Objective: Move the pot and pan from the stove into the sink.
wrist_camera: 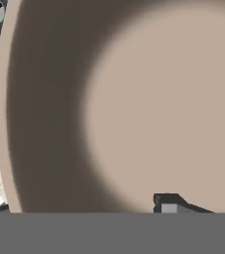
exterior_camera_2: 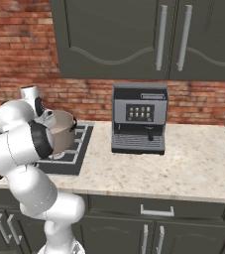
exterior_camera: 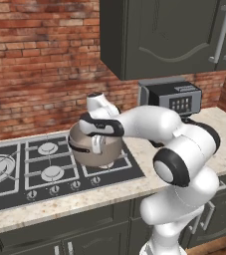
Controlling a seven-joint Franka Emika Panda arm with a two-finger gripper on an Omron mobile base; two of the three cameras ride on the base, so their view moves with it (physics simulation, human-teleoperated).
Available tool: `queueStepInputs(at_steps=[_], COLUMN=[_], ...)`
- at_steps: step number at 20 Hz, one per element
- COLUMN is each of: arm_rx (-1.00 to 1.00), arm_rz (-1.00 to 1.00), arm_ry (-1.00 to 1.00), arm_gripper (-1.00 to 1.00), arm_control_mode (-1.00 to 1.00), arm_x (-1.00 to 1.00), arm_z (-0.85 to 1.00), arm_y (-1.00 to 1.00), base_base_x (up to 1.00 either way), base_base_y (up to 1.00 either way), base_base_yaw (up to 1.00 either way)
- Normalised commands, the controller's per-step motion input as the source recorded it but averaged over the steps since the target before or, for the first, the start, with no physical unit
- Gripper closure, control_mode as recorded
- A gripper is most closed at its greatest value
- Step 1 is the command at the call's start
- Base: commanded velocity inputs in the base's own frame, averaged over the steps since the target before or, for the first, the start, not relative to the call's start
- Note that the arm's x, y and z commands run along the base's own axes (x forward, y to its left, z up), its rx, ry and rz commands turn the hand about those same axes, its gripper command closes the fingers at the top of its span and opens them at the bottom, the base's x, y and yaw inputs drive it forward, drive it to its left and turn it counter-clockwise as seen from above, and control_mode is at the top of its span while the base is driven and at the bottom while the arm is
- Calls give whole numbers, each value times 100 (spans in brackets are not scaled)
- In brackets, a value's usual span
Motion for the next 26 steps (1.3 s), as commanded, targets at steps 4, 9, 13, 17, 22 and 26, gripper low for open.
queueStepInputs(at_steps=[4,9,13,17,22,26], arm_rx=[0,0,0,0,-1,-1], arm_rz=[0,1,6,9,12,14], arm_ry=[0,0,0,-1,-2,-2], arm_gripper=[100,100,100,100,100,100], arm_control_mode=[-100,-100,-100,-100,-100,-100], arm_x=[-6,-23,-41,-55,-71,-71], arm_z=[2,39,59,67,60,53], arm_y=[0,0,6,17,22,22], base_base_x=[0,0,0,0,0,0], base_base_y=[0,0,0,0,0,0], base_base_yaw=[0,0,0,0,0,0])
